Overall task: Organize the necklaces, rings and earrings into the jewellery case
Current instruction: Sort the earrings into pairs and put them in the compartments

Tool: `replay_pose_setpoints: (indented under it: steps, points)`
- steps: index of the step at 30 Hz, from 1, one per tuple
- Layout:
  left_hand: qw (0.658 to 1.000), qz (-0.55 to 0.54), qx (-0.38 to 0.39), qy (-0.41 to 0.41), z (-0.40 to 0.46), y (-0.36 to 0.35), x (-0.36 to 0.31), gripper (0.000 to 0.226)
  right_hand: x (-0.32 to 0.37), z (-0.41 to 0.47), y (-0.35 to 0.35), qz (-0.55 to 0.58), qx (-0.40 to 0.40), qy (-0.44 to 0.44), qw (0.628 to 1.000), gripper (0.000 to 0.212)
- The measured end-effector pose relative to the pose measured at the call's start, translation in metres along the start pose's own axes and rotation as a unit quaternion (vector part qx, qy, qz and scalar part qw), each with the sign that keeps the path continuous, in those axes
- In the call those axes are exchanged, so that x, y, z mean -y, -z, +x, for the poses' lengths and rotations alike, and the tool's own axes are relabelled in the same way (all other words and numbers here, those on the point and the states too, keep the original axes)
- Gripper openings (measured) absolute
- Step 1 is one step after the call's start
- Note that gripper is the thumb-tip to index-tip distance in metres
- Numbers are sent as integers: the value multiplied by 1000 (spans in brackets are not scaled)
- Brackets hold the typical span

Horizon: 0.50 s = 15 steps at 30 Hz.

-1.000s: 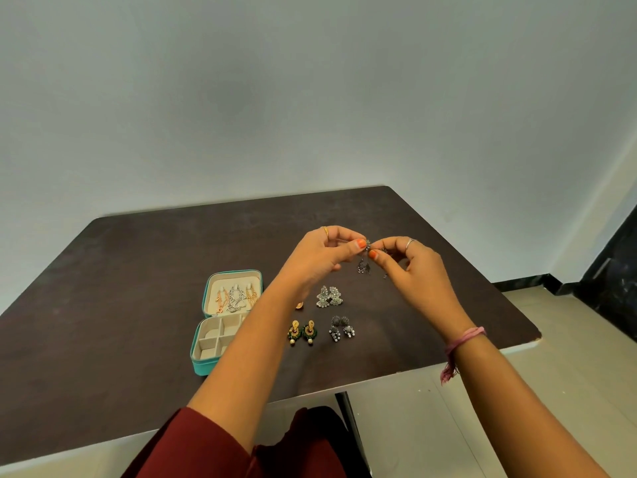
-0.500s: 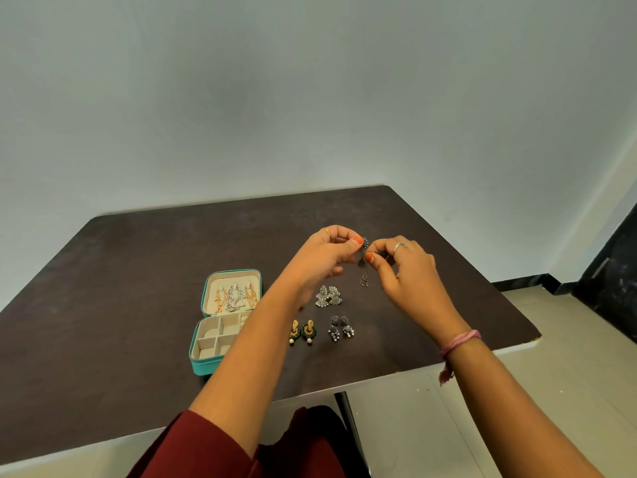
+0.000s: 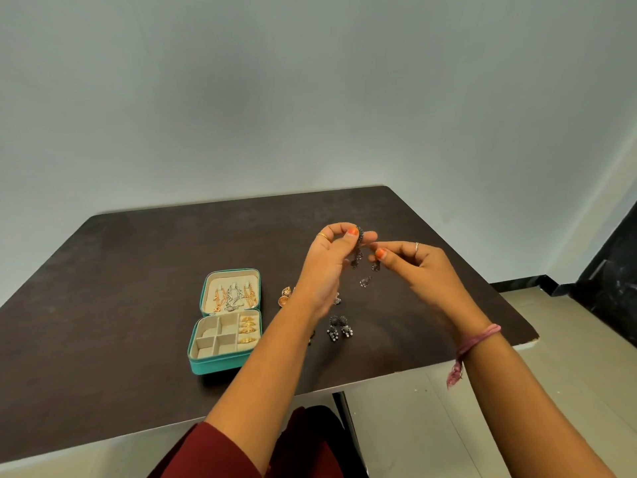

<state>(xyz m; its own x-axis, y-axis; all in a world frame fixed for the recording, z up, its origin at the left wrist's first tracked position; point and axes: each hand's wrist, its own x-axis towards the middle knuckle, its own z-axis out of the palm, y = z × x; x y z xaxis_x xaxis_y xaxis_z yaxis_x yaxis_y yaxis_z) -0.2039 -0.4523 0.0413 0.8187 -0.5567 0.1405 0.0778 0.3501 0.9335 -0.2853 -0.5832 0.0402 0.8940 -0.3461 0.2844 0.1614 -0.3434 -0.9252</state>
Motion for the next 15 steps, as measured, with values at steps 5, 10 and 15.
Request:
replay_pose_setpoints:
  steps: [5, 10, 15]
  points:
    - [995, 91, 11, -32, -4, 2, -4, 18, 7, 2, 8, -44, -7, 22, 999, 16]
    - [997, 73, 25, -16, -9, 4, -5, 19, 15, 1, 8, 31, -12, 4, 999, 15]
    - [997, 62, 14, -33, -11, 4, -6, 23, 21, 1, 8, 99, 5, -45, 994, 16]
